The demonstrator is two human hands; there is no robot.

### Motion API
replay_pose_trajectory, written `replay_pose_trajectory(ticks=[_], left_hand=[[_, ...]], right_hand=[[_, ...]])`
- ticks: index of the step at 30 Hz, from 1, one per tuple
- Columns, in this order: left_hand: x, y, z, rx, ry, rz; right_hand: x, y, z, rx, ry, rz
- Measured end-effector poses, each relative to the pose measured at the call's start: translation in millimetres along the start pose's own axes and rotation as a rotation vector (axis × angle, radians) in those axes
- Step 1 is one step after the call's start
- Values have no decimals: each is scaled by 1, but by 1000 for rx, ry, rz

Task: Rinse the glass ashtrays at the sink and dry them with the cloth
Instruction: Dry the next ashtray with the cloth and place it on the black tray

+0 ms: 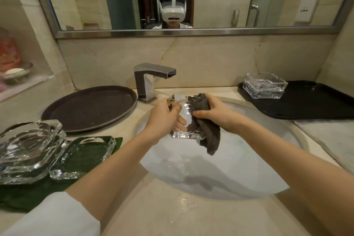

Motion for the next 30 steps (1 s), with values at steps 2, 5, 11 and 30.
replay_pose_trajectory(ticks=[2,5,11,30], left_hand=[[2,0,0,-71,5,-18],[2,-8,-1,-260,11,-122],[-1,-27,12,-500,-93,-366],[8,5,10,-500,-151,163]], right_hand=[[-3,-2,5,49,-82,-153],[-12,-7,4,124,-129,-545],[-26,45,-12,505,83,-679],[-8,-6,12,333,-9,-292]])
Point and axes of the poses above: each hand's wrist, its own x-axis towards the middle knuckle, its own y-axis out of the palm, z = x × y, the point moved 9 cm from there along x, towards the middle knuckle, and after that the axes turned 15 degrees about -y, right-handed, at the moved point
